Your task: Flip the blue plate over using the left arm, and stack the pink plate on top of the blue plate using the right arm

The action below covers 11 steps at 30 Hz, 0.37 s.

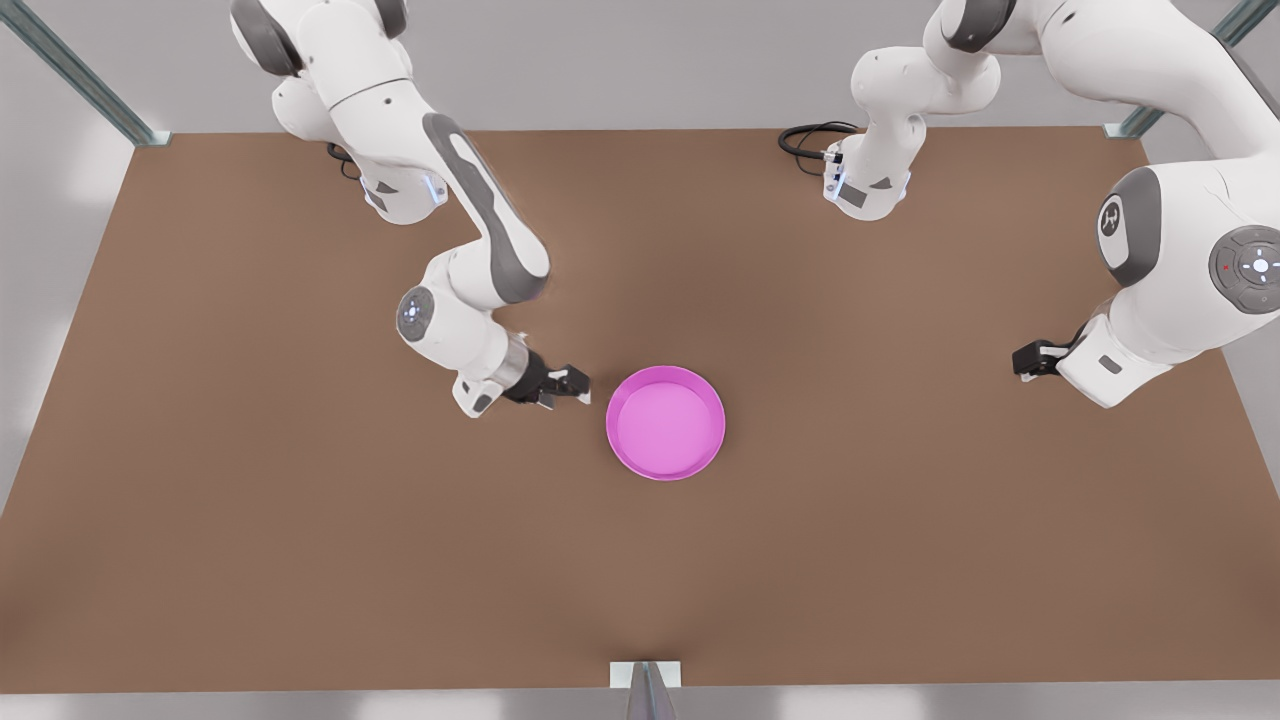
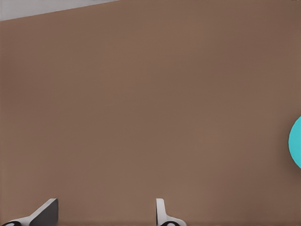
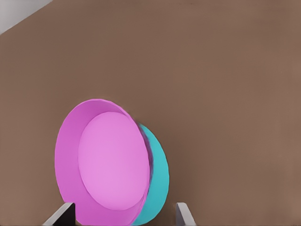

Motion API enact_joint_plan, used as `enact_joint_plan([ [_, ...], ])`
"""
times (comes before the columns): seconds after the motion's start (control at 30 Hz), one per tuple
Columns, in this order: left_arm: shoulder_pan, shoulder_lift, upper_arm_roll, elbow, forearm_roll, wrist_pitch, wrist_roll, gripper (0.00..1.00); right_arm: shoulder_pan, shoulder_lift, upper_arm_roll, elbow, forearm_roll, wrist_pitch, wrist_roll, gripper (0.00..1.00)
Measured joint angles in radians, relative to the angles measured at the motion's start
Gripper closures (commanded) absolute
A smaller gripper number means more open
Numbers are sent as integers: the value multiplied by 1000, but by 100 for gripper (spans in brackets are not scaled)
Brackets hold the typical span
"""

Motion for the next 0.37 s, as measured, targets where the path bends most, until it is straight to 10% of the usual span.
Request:
enact_joint_plan([
  [0.2,-1,0,0,2,-5,0,2,0,-332,-151,-9,145,-723,-480,-42,0],
  [0.37,-2,0,-2,2,-9,-1,2,0,-499,-149,8,246,-748,-623,-91,0],
])
